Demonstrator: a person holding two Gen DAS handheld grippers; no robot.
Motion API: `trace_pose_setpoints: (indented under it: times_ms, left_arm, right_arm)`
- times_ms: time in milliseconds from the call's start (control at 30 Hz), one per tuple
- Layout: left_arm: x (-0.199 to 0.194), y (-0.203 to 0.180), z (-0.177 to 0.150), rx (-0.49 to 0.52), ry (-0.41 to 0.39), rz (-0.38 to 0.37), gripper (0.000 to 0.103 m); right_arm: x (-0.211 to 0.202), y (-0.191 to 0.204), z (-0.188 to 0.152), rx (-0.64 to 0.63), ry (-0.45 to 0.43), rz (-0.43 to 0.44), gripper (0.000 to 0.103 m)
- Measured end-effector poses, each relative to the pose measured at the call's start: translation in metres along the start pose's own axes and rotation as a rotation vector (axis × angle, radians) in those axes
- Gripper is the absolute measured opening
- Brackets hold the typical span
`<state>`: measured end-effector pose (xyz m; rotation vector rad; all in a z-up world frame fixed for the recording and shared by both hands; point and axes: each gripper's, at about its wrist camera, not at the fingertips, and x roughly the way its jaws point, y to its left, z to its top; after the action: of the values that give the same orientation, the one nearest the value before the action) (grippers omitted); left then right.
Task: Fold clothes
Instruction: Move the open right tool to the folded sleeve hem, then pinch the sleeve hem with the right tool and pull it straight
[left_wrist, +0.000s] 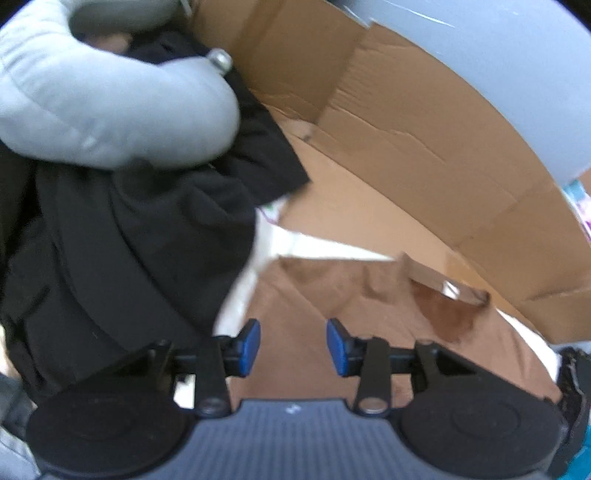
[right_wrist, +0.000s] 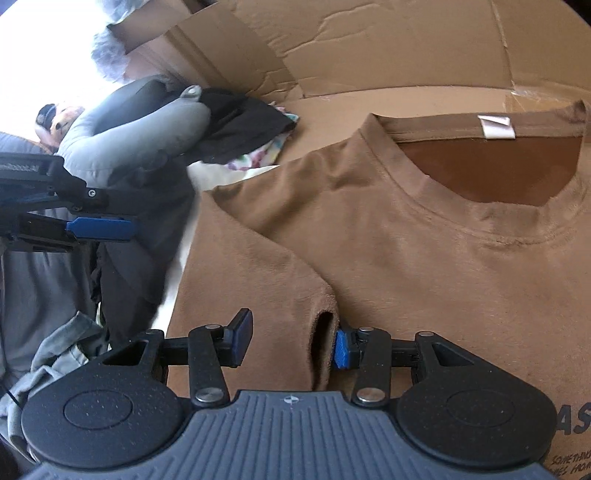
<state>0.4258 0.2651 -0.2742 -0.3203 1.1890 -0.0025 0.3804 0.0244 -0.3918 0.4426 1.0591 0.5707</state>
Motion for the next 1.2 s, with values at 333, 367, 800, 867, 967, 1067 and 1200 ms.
trace_pose_setpoints:
  times_ms: [333,367,800,867,967,1067,1200]
  left_arm:
    - [0.029,-0.020,0.024,0.088,-0.049,0.098,0.042]
    - [0.035,-0.024,0.024,0.101,-0.043,0.115,0.042]
    - [0.083,-0.027,0.026,0.200,0.005,0.313,0.008]
    - [0.083,-0.025,0.030,0.206,0.001,0.329,0.006]
    - [0.082,-0.021,0.035,0.188,-0.019,0.332,0.002]
    - [0.076,-0.015,0.040,0.128,-0.044,0.295,0.004]
    - [0.059,-0.016,0.040,0.142,-0.079,0.260,0.007]
  right_arm:
    - [0.001,-0.005,-0.002,0.011,0.017,0.006,0.044]
    - [0.001,-0.005,-0.001,0.008,0.023,0.010,0.044]
    - [-0.006,-0.018,0.001,0.016,0.013,0.005,0.010]
    - [-0.007,-0.019,0.002,0.012,0.011,0.007,0.002]
    - [-0.006,-0.019,0.002,0.012,0.004,0.001,0.002]
    - [-0.004,-0.018,0.002,0.025,0.003,-0.001,0.002]
    - [-0.006,-0.023,0.004,0.073,-0.009,0.004,0.010]
